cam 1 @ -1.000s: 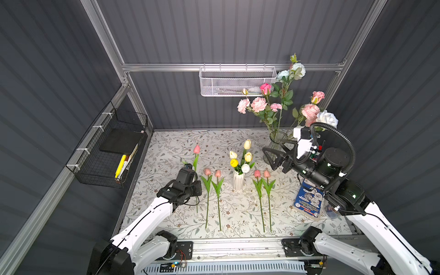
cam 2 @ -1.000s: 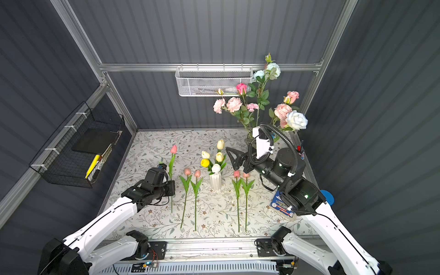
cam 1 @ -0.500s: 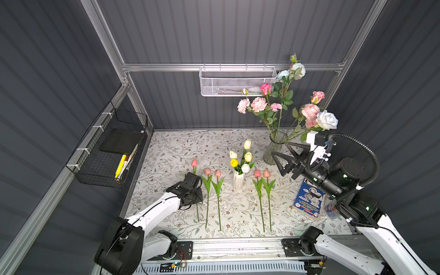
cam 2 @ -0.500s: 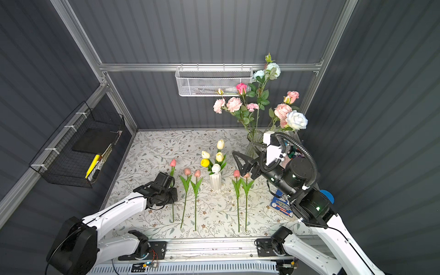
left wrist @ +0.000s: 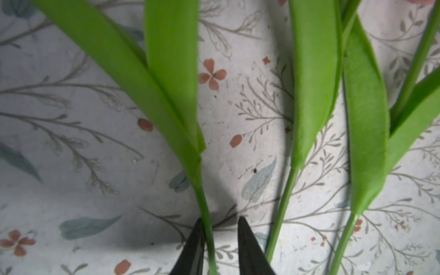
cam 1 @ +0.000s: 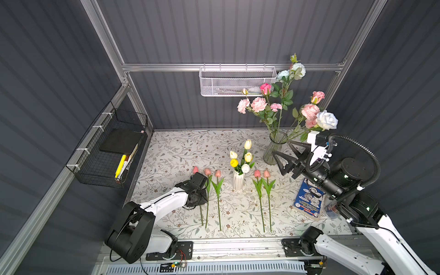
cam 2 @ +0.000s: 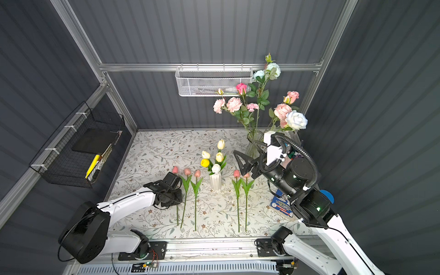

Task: Pick out pink flowers from the vase
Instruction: Place the flower at the center of the board, then pick up the flower from the vase.

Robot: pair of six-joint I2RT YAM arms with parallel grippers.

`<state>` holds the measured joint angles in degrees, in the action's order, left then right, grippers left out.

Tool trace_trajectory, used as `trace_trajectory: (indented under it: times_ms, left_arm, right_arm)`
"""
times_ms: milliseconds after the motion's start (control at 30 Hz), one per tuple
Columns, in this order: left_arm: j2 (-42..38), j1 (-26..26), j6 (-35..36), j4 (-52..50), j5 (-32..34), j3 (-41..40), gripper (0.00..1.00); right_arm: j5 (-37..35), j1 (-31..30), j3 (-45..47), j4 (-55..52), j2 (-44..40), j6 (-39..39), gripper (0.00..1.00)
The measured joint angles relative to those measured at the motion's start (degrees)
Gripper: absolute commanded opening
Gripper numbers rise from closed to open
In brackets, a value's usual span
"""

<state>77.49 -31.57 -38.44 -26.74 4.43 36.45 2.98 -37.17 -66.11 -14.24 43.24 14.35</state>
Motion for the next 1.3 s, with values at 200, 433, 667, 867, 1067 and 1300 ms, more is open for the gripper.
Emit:
trace_trajectory:
  times_ms: [200, 433, 667, 867, 1067, 1300]
  left_arm:
    - [-2.1, 0.0, 0.1, -2.0, 0.9, 0.0, 0.5]
    - [-5.2, 0.0, -0.5, -4.1, 4.2, 0.0, 0.69]
    - [-8.4, 0.0, -1.1, -8.4, 7.0, 5.2, 0.78]
    - [-12.2, 0.0, -1.0, -9.7, 7.5, 9.2, 0.82]
    - [-14.7, 0.0, 4.3, -13.2, 7.7, 13.0, 0.99]
    - [-20.7, -0.4, 18.4, -11.5, 4.9, 27.8, 0.99]
  right_arm:
    - [0.0, 0.0, 0.6, 1.0, 0.0, 0.1, 0.99]
    - [0.3, 0.0, 0.9, 1.0, 0.0, 0.5, 0.99]
    - [0.5, 0.0, 0.8, 0.9, -0.2, 0.7, 0.99]
    - [0.5, 0.0, 0.8, 1.0, 0.0, 0.9, 0.99]
    - [0.4, 0.0, 0.7, 0.3, 0.9, 0.5, 0.99]
    - [-0.4, 0.0, -1.6, -7.5, 0.7, -1.4, 0.99]
